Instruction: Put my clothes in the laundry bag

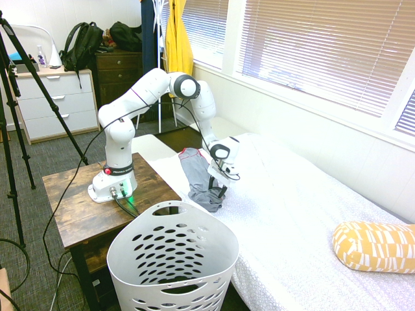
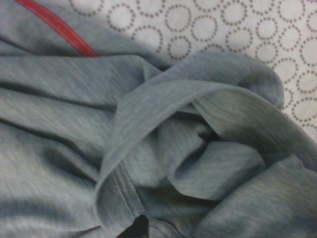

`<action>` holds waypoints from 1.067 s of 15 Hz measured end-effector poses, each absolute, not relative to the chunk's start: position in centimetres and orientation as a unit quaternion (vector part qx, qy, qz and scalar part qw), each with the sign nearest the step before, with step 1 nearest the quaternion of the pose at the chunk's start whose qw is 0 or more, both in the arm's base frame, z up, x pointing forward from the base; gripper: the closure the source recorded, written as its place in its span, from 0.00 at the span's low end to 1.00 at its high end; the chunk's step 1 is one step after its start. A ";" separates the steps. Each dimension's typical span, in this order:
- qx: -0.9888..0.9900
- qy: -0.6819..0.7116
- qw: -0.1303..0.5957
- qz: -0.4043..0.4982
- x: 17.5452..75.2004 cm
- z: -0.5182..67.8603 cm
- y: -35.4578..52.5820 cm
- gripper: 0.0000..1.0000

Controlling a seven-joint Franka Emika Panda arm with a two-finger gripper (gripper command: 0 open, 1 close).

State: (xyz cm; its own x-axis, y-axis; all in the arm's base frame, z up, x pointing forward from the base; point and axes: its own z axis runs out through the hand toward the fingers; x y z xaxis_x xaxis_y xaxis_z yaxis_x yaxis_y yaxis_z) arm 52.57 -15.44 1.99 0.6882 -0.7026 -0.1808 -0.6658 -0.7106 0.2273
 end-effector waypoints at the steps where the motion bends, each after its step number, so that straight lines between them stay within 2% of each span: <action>1: 0.917 -0.369 0.073 -0.132 52.3 1.5 -15.3 0.00; 2: 0.918 -0.365 0.074 -0.136 52.1 1.1 -15.0 0.00; 3: 0.919 -0.362 0.076 -0.139 52.0 0.8 -14.8 1.00; 16: 0.919 -0.358 0.079 -0.143 51.7 0.3 -14.7 1.00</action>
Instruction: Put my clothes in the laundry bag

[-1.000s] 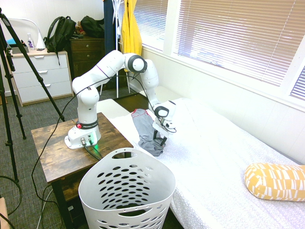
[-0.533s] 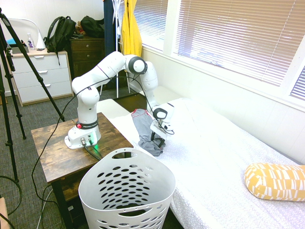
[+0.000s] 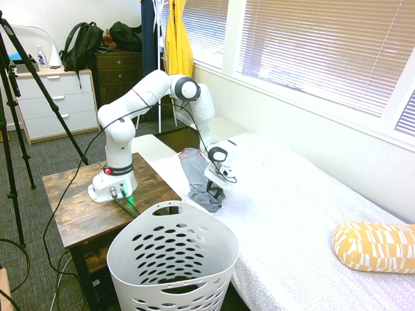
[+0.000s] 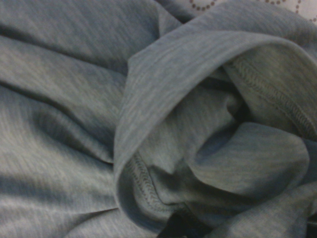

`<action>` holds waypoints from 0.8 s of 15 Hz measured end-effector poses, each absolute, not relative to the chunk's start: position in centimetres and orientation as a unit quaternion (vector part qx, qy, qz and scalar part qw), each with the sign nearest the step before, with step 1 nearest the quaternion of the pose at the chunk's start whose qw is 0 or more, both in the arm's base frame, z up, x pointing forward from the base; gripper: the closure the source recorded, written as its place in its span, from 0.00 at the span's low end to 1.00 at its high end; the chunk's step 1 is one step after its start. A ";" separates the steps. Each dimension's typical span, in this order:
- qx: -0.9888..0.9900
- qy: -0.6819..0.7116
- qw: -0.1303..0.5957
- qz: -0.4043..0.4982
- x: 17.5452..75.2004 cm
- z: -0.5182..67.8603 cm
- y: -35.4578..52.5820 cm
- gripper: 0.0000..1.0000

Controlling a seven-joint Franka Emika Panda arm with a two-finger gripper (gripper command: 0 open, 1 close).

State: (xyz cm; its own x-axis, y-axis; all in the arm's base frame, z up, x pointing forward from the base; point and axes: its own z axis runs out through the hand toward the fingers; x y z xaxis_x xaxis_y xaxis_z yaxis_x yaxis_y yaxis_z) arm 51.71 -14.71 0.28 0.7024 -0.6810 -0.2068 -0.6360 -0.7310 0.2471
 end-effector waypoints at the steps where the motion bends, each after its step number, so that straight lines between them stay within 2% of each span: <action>1: 0.919 -0.358 0.079 -0.143 51.7 0.3 -14.7 1.00; 9: 0.920 -0.357 0.077 -0.142 51.9 0.4 -14.3 1.00; 12: 0.920 -0.362 0.067 -0.138 52.9 2.5 -13.7 1.00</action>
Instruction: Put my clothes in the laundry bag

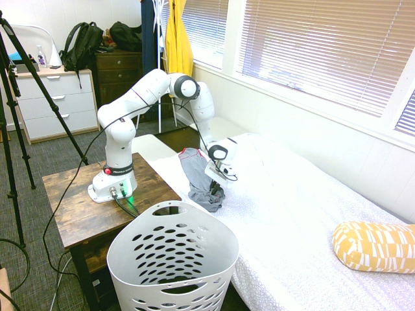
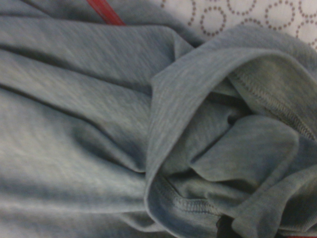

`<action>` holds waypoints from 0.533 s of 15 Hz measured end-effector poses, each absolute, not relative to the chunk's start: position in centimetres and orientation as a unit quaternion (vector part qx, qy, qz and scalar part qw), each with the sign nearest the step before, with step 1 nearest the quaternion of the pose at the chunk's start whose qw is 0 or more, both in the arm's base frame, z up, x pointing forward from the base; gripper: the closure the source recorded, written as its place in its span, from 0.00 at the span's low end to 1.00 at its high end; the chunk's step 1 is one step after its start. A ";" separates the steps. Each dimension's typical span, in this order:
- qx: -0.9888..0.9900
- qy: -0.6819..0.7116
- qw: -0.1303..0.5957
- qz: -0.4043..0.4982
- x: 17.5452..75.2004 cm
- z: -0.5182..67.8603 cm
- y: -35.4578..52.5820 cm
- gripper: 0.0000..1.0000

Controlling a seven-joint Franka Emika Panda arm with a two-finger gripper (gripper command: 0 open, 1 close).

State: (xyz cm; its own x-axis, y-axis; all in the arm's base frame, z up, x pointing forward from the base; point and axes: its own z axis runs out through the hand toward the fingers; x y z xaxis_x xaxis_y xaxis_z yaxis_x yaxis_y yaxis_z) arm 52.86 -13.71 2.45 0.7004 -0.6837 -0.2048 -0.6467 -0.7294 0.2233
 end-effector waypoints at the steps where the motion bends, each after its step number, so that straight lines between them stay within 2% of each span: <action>1: 0.918 -0.365 0.060 -0.141 53.4 4.0 -13.4 1.00; 8: 0.912 -0.378 0.015 -0.158 55.8 21.7 -14.3 1.00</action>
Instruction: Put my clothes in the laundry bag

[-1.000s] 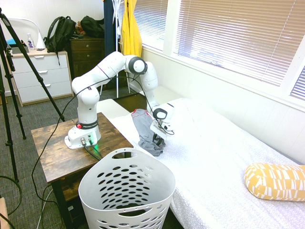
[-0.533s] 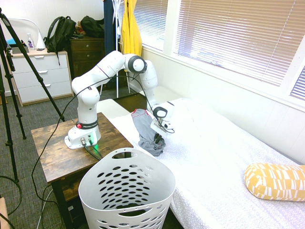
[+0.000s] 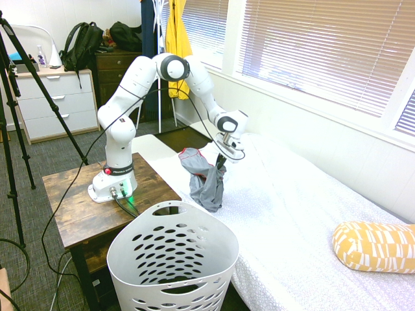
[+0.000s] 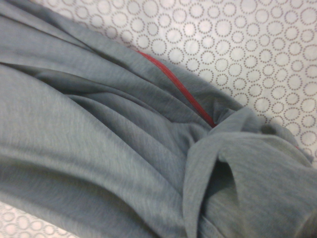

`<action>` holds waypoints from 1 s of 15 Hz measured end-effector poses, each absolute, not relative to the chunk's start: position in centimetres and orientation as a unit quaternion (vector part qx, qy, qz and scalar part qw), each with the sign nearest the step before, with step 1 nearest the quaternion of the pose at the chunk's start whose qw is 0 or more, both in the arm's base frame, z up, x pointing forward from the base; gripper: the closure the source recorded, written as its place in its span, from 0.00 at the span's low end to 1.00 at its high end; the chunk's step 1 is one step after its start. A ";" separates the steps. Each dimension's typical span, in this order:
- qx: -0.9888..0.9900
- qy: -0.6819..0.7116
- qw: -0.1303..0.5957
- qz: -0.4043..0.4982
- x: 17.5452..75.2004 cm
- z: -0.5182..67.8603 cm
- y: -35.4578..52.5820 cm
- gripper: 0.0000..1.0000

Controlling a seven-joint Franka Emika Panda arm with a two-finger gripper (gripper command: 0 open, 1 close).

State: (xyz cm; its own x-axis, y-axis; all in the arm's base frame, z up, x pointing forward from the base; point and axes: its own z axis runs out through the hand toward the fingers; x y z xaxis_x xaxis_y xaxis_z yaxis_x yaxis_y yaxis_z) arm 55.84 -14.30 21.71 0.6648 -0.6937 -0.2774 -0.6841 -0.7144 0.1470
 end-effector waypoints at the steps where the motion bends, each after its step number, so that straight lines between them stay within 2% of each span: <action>1: 0.912 -0.379 0.003 -0.153 56.0 25.7 -15.1 1.00; 4: 0.918 -0.377 -0.028 -0.121 55.7 39.1 -17.3 1.00; 8: 0.921 -0.384 -0.036 -0.050 52.8 55.0 -20.4 1.00; 15: 0.903 -0.420 -0.055 0.072 42.1 73.5 -25.0 1.00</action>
State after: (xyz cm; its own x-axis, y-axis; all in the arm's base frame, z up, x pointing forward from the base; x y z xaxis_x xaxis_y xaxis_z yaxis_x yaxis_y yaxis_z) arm 42.13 -24.97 73.51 0.6369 -0.7664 0.0836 -0.7508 -0.6412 -0.1587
